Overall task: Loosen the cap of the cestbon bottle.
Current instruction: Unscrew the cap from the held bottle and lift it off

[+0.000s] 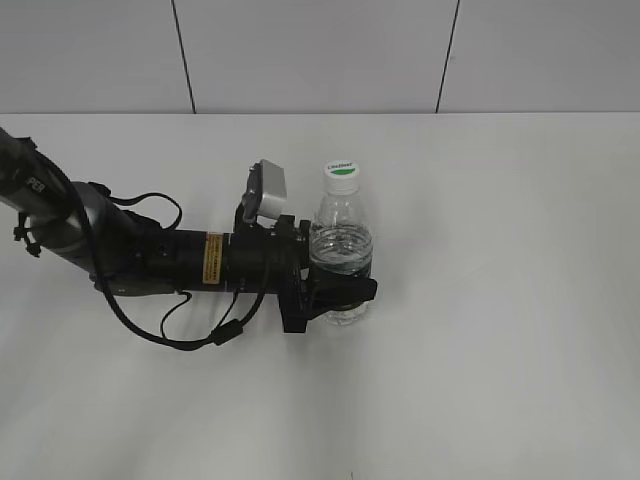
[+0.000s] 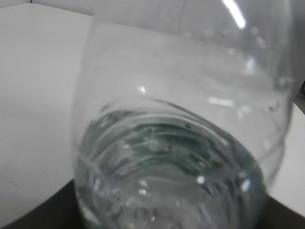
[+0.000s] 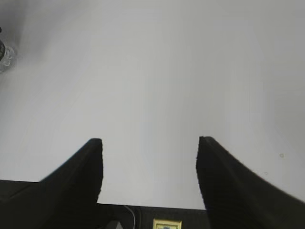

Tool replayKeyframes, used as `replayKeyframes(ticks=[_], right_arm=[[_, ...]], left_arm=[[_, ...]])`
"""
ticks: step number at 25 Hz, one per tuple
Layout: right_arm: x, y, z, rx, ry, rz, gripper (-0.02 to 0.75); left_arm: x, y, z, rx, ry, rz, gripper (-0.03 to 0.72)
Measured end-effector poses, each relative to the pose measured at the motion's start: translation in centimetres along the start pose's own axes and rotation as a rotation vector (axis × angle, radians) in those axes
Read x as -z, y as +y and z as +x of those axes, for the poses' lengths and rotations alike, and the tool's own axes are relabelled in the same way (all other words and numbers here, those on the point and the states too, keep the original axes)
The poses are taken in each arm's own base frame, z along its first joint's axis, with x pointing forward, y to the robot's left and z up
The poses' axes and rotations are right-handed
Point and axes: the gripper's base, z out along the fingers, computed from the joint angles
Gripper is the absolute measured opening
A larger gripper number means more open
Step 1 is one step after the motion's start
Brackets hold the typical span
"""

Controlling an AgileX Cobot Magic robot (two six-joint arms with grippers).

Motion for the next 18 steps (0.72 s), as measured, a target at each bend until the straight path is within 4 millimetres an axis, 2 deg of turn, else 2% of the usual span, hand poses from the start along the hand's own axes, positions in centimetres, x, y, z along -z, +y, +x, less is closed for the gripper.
replayKeyframes(ticks=[7, 12, 16, 18], right_arm=[[-1.5, 0.2, -4.4, -0.067, 0.108, -0.079, 0.473], [-3.7, -0.1, -7.7, -0.151, 0.232, -0.09, 0.473], [-5.0, 0.0, -10.6, -0.214, 0.235, -0.088, 0.473], [-5.2, 0.7, -11.9, -0.226, 0.223, -0.098, 0.473]], left_arm=[[0.0, 0.0, 0.0, 0.0, 0.0, 0.001, 0.419], [0.0, 0.0, 0.0, 0.0, 0.0, 0.001, 0.419], [0.0, 0.0, 0.0, -0.001, -0.001, 0.003, 0.419], [0.0, 0.0, 0.0, -0.001, -0.001, 0.003, 0.419]])
